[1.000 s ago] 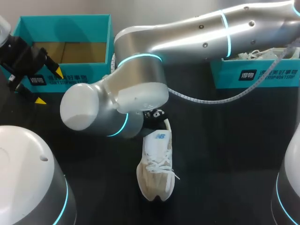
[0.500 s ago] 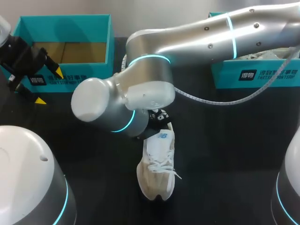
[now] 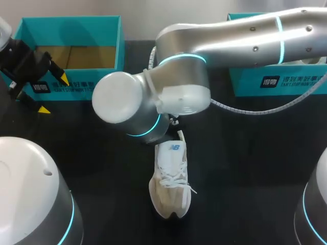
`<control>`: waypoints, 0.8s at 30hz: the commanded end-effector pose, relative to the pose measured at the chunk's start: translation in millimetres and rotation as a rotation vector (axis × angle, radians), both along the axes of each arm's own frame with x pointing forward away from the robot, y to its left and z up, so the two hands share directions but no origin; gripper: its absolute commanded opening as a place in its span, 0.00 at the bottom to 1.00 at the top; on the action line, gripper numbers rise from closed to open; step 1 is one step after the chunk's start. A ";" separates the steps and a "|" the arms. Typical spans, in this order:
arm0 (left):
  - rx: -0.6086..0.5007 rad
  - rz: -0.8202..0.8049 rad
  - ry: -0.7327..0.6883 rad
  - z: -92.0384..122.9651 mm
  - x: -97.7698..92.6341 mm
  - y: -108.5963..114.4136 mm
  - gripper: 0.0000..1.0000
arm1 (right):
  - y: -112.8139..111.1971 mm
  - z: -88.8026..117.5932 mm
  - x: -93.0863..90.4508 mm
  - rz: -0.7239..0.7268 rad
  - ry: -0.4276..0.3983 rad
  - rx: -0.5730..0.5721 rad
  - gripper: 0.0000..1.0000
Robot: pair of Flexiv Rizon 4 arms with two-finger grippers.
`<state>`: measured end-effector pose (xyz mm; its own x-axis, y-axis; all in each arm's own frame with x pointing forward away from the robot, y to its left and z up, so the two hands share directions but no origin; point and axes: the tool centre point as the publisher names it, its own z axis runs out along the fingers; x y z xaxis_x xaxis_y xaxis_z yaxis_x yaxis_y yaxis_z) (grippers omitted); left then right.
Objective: Take the shoe out of the shoebox, open the shoe tongue, remove and reinsert the insole, then place the shoe into the shoebox
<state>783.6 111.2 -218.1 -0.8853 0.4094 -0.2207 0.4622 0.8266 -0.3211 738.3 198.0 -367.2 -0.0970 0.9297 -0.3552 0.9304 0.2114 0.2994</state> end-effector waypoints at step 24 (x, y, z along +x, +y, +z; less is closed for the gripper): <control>0.004 0.001 -0.001 0.6 -0.9 0.1 1.00 | -23.0 -14.8 -15.0 -0.522 -0.197 0.042 0.00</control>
